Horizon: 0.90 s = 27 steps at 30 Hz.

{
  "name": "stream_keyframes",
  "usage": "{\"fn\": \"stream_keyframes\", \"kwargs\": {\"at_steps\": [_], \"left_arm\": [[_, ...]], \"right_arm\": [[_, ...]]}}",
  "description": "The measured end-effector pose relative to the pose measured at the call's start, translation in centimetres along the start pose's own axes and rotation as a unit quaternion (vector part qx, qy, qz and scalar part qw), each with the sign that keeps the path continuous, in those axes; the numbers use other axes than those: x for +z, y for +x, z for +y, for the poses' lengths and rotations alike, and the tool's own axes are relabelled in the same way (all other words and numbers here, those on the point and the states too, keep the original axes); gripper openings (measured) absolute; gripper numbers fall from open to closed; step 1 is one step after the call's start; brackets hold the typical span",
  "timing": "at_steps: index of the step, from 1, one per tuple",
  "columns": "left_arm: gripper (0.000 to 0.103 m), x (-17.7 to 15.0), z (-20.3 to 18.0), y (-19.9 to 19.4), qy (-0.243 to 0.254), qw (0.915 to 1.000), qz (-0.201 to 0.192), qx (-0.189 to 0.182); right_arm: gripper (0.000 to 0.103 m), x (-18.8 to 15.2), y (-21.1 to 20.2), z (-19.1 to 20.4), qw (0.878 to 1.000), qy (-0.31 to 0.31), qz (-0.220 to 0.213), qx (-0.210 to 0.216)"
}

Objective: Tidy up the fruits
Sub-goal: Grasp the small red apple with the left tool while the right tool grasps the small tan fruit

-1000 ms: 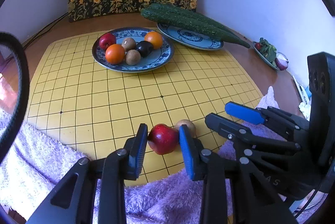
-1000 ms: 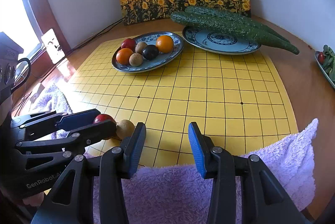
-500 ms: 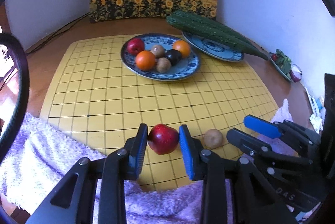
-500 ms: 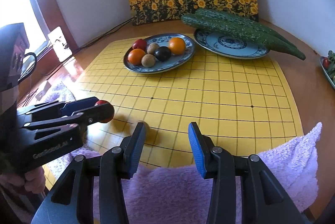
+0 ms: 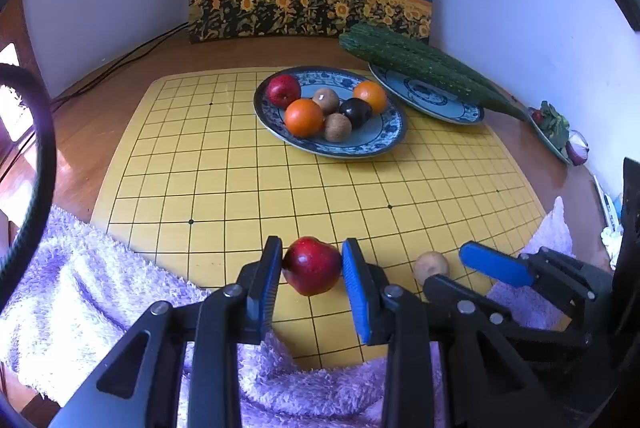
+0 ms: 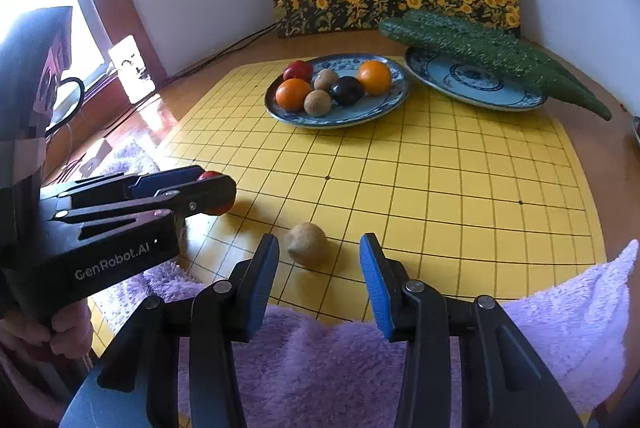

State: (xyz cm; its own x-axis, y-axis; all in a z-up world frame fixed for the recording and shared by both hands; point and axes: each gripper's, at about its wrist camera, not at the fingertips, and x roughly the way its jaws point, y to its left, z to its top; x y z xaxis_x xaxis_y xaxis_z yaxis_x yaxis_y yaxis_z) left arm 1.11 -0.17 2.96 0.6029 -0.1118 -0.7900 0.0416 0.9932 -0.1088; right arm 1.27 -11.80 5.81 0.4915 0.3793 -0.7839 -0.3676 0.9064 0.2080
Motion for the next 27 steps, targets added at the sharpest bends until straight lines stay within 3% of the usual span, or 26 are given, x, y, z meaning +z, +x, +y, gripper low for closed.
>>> {"fn": "stream_keyframes", "kwargs": {"at_steps": [11,17,21,27], "left_arm": [[0.032,0.11,-0.06,0.17,0.000,1.0000,0.001,-0.003],[0.032,0.45,-0.09,0.34,0.002,1.0000,-0.003,-0.008],[0.032,0.65,-0.05,0.57,0.000,1.0000,0.000,-0.010],[0.032,0.67,-0.04,0.59,0.001,0.9999,-0.001,-0.012]], "right_arm": [[0.041,-0.08,0.61,0.37,1.000,-0.007,0.000,0.006],[0.036,-0.08,0.96,0.73,1.000,-0.019,0.001,-0.006],[0.026,-0.05,1.07,0.76,1.000,-0.020,0.001,-0.006],[0.025,0.00,1.10,0.52,1.000,-0.018,0.001,0.008]]}}
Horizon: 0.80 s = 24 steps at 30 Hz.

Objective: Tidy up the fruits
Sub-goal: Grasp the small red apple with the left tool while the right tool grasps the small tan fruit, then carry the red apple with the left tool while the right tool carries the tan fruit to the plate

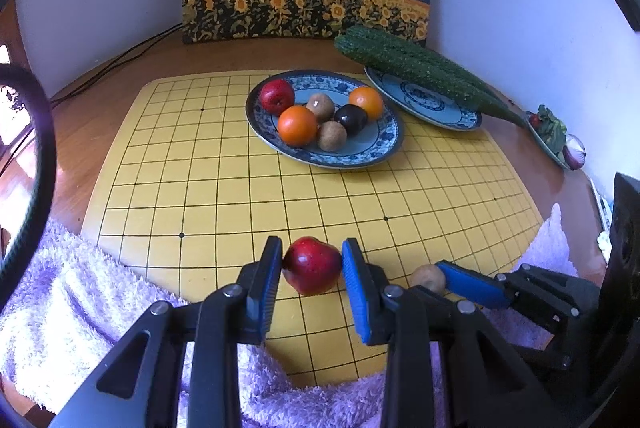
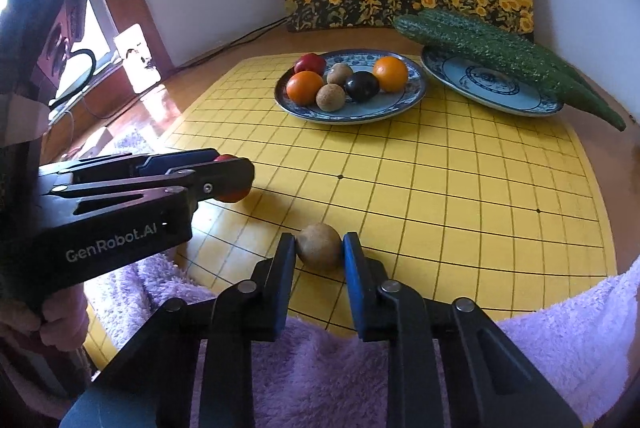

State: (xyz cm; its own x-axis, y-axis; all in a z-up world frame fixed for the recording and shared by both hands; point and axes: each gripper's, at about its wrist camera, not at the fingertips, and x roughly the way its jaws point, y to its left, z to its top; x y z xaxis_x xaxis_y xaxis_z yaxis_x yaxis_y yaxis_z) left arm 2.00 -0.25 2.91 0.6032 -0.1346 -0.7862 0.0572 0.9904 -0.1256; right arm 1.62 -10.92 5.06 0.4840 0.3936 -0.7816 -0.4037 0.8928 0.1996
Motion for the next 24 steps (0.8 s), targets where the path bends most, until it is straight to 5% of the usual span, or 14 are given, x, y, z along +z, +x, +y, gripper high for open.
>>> {"fn": "stream_keyframes", "kwargs": {"at_steps": [24], "left_arm": [[0.032,3.6,-0.6,0.7,0.008,0.9996,-0.026,0.001]], "right_arm": [[0.025,4.0,-0.8,-1.4,0.999,0.003,-0.035,-0.001]]}}
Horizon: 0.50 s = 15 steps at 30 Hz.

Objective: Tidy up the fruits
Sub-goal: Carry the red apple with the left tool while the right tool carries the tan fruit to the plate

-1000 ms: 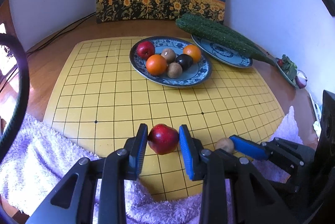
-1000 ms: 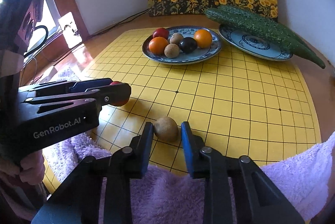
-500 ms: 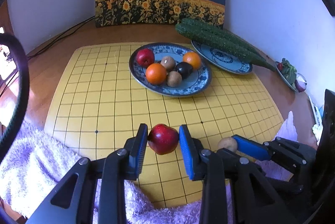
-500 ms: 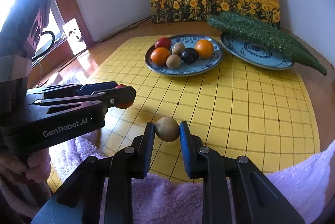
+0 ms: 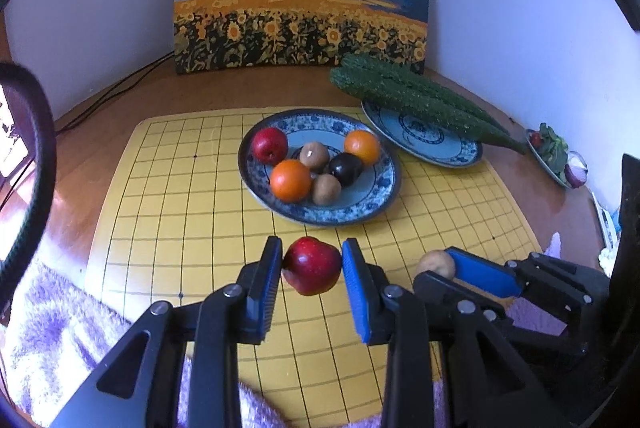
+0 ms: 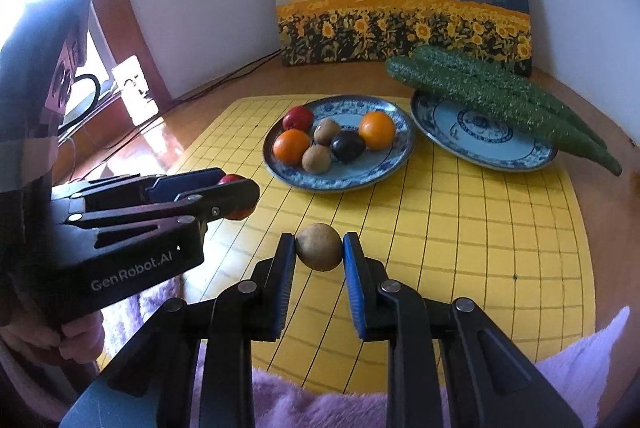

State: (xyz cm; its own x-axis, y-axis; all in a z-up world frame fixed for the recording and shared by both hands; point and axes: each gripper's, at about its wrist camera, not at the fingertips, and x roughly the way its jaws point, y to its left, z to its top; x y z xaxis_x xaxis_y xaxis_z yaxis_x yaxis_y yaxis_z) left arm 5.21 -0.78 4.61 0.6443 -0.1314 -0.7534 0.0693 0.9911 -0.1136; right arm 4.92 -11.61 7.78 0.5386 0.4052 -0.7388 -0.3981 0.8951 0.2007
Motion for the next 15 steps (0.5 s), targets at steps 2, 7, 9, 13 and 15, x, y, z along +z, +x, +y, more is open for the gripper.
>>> {"fn": "stream_keyframes", "kwargs": {"at_steps": [2,7,9,13,15], "left_arm": [[0.032,0.4,0.0,0.4,-0.003,1.0000,-0.001,0.000],[0.032,1.2,-0.1,1.1,0.001,1.0000,-0.008,0.003],[0.032,1.5,-0.1,1.5,0.004,0.9999,-0.010,0.005],[0.032,1.8,-0.1,2.1,0.005,0.9999,-0.010,0.009],[0.032,1.8,-0.1,2.4,0.004,0.9999,-0.009,0.010]], "right_arm": [[0.025,0.5,0.2,-0.2,1.000,-0.002,-0.001,-0.003],[0.025,1.6,0.7,-1.0,1.000,0.001,-0.005,-0.011],[0.025,1.9,1.0,-1.2,1.000,-0.001,-0.003,-0.015],[0.025,2.6,1.5,-1.7,1.000,-0.003,-0.002,-0.021],[0.025,2.9,1.7,-1.9,1.000,-0.002,-0.003,-0.022]]}}
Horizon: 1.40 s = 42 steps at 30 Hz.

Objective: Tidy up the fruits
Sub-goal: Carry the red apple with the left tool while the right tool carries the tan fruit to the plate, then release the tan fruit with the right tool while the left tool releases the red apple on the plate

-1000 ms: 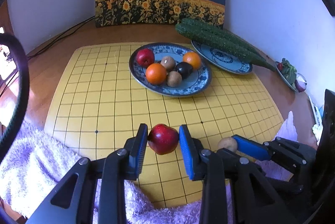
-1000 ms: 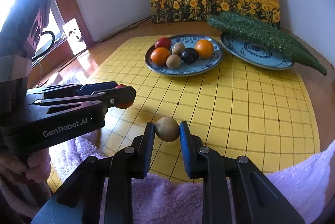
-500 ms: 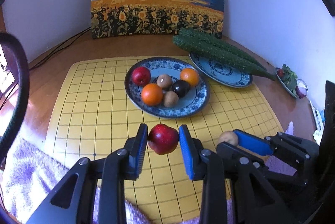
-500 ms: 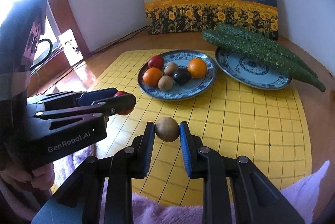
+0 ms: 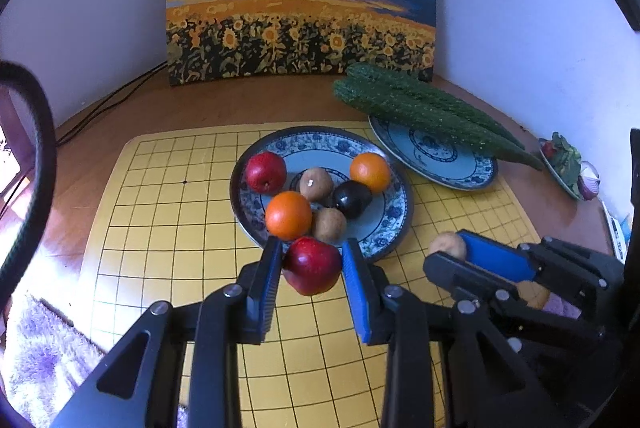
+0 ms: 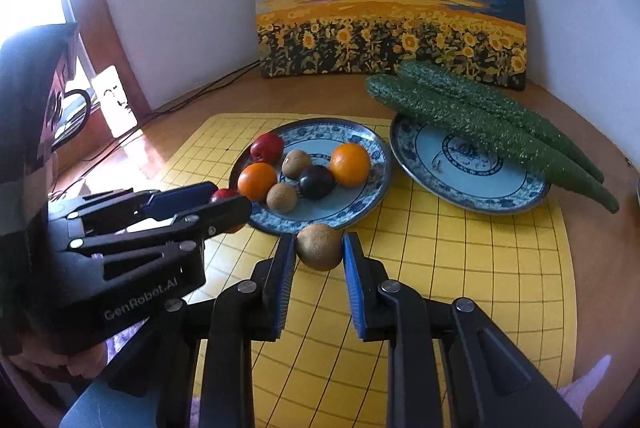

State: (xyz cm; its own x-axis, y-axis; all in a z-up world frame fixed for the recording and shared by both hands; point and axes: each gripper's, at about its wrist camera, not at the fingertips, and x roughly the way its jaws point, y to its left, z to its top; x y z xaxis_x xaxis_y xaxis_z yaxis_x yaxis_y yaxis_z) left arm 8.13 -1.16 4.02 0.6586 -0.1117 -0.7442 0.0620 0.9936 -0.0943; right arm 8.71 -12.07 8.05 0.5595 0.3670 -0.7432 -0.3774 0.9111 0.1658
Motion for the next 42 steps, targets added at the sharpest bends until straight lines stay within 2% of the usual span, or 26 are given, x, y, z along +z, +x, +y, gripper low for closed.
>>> {"fn": "stream_keyframes", "kwargs": {"at_steps": [23,42], "left_arm": [[0.032,0.6,0.3,1.3,-0.015,0.9999,-0.004,0.004],[0.032,0.7,0.3,1.2,-0.016,0.9999,-0.004,0.005]], "right_arm": [[0.025,1.6,3.1,-1.2,1.000,0.000,0.014,-0.011],[0.026,1.7,3.6,-1.3,1.000,-0.002,0.018,-0.008]]}}
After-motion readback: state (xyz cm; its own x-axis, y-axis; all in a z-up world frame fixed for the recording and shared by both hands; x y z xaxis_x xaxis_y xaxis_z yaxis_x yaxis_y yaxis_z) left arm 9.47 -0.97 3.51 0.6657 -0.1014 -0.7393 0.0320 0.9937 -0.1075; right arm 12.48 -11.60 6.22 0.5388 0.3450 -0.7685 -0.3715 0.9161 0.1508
